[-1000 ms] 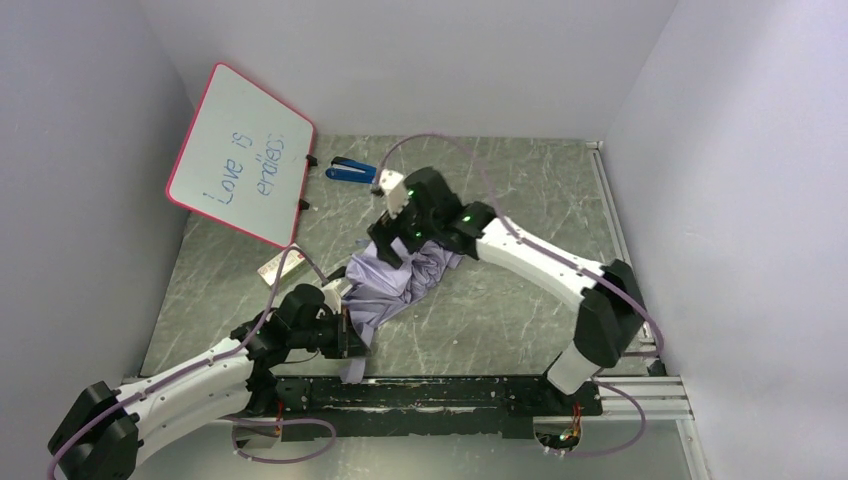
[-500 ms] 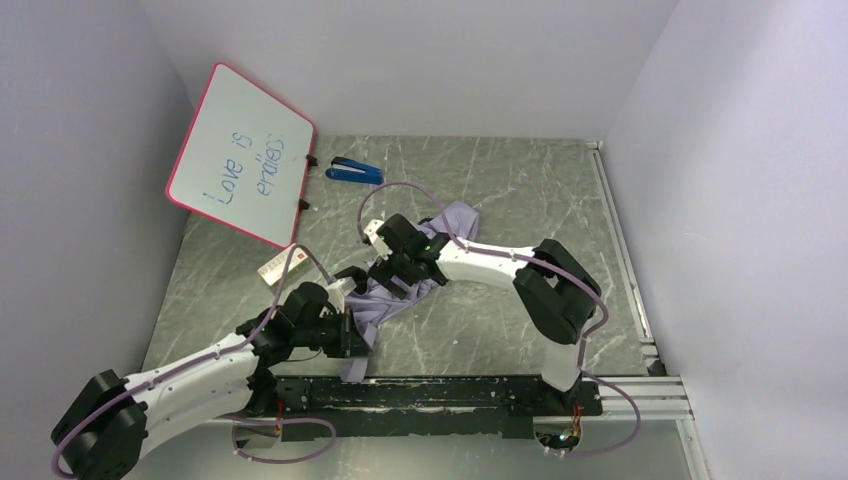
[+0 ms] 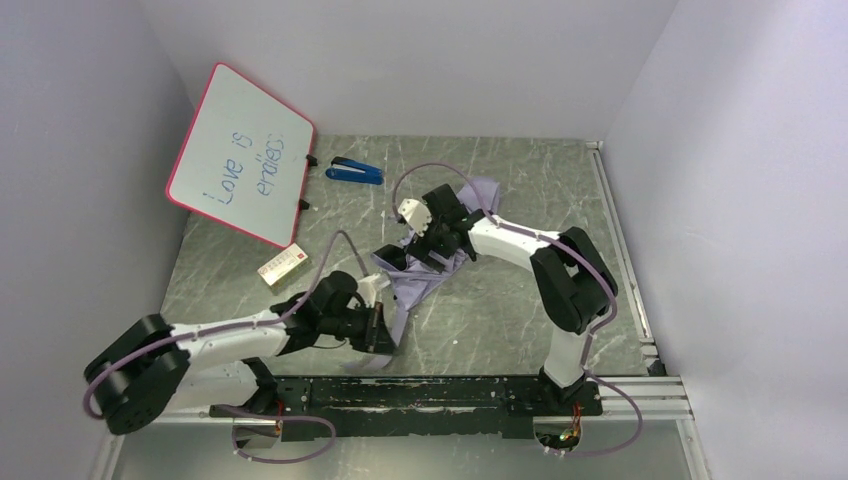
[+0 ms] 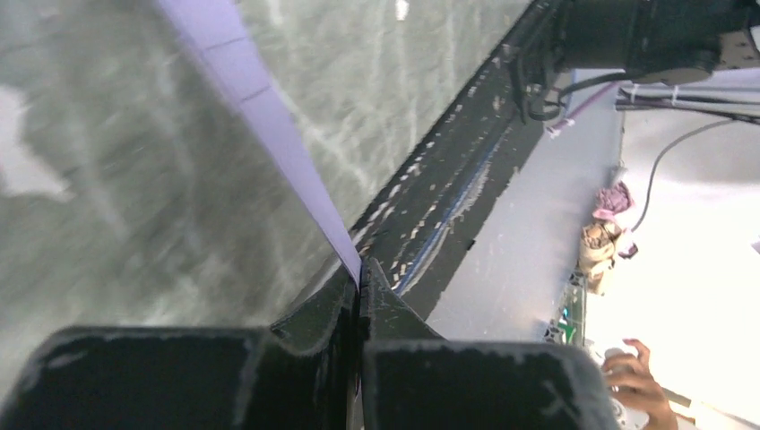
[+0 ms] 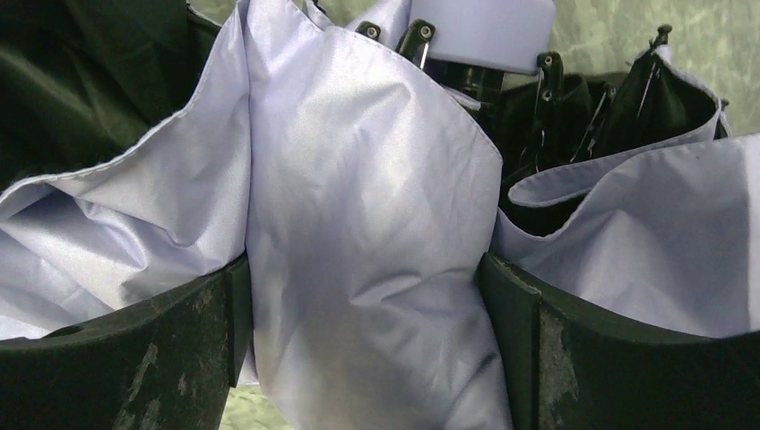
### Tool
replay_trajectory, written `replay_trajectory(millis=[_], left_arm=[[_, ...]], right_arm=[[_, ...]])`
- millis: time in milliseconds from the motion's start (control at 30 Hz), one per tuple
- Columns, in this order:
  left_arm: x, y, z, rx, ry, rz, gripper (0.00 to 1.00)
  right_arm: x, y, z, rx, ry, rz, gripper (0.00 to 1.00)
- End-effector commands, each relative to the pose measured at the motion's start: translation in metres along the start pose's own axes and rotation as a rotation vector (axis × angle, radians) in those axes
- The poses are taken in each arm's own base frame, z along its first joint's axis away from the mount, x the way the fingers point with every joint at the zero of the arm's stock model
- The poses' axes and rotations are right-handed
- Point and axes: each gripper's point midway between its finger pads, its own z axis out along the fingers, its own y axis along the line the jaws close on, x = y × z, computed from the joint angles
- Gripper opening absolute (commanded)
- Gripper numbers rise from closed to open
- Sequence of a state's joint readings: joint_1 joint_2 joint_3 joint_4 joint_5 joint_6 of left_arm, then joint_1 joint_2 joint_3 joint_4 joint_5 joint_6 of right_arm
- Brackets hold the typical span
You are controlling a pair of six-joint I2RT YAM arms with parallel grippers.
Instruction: Put away the umbrella
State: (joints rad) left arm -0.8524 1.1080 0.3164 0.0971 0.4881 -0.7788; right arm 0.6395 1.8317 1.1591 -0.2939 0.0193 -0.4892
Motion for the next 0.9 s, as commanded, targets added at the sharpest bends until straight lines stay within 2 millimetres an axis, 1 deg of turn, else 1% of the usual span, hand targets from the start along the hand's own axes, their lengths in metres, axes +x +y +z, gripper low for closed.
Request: replay_trajectory(millis=[0, 133, 233, 333, 500, 600, 633, 767, 867], left_arm=[[-0.004, -0.044, 0.013, 0.161, 0.061, 0.100, 0.05], [-0.007, -0.059, 0.021, 0.181, 0.088, 0.140, 0.08], [-0.005, -0.064, 0.020, 0.176, 0.102, 0.163, 0.11], [0.007, -0.062, 0.015, 0.167, 0.116, 0.156, 0.14], [0.033, -0.064, 0.002, 0.181, 0.144, 0.136, 0.12], [0.044, -0.066, -0.006, 0.176, 0.149, 0.133, 0.11], [0.048, -0.064, -0.008, 0.165, 0.154, 0.136, 0.11], [0.054, -0.056, -0.012, 0.124, 0.133, 0.135, 0.10], [0.062, -0.043, -0.013, 0.075, 0.145, 0.121, 0.11]], right_arm=[[0.000, -0.002, 0.013, -0.108, 0.002, -0.166, 0.92], [0.000, -0.003, 0.018, -0.163, -0.008, -0.170, 0.91], [0.001, -0.005, 0.019, -0.161, -0.019, -0.163, 0.90], [0.002, -0.003, 0.019, -0.158, -0.028, -0.155, 0.90], [0.003, -0.003, 0.019, -0.142, -0.044, -0.138, 0.88], [0.003, -0.003, 0.021, -0.139, -0.051, -0.126, 0.88], [0.003, -0.002, 0.022, -0.141, -0.051, -0.123, 0.87], [0.001, -0.002, 0.023, -0.141, -0.058, -0.110, 0.85], [0.000, 0.000, 0.023, -0.140, -0.067, -0.099, 0.84]])
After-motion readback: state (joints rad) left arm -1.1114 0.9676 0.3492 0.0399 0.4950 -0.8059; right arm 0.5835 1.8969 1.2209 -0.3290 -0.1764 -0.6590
